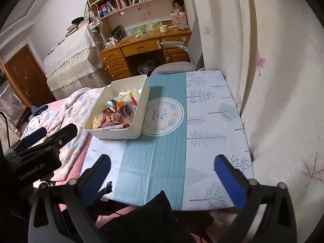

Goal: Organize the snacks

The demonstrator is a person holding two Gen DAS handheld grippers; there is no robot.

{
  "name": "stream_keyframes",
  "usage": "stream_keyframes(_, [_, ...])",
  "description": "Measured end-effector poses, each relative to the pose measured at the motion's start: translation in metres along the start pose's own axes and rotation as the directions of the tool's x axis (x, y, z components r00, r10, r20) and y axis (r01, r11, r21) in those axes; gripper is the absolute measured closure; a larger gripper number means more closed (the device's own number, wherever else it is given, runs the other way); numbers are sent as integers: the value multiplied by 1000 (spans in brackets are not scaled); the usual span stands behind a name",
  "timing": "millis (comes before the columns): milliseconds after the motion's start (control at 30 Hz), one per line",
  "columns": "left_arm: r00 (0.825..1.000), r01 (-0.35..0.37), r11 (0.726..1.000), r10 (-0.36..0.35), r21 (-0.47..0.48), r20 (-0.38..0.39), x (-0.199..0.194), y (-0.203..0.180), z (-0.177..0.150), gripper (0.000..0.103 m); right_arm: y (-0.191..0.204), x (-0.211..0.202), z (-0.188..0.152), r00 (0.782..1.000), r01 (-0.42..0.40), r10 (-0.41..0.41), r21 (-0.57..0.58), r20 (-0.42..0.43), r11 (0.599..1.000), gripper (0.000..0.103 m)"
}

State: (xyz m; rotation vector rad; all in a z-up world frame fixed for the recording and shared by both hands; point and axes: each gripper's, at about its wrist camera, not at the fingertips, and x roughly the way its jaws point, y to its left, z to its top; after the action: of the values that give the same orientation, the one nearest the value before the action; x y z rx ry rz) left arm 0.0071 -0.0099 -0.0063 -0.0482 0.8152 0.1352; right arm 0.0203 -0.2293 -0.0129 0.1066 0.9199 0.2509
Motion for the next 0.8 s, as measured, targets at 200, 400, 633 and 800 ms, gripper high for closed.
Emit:
stream_keyframes(200, [999, -30, 1000, 30, -3, -29, 3, -3, -8, 1, 1, -2, -3, 1000, 0, 0, -23, 18, 1000, 0])
stream_keyframes(400, [999, -31, 1000, 31, 1, -34, 6, -6, -13, 1, 5, -3, -6, 999, -5, 7, -50, 35, 999, 0])
stream_keyframes(633, [999, -10, 1000, 11, 29, -31, 11, -17, -13, 1, 5, -4, -6, 999, -5, 7, -47, 35, 999, 0])
stream_keyframes(800, [1000, -4, 999, 5, 47, -23, 13, -23, -7, 1, -2, -1, -4, 1000, -7, 7, -35, 28, 999, 0])
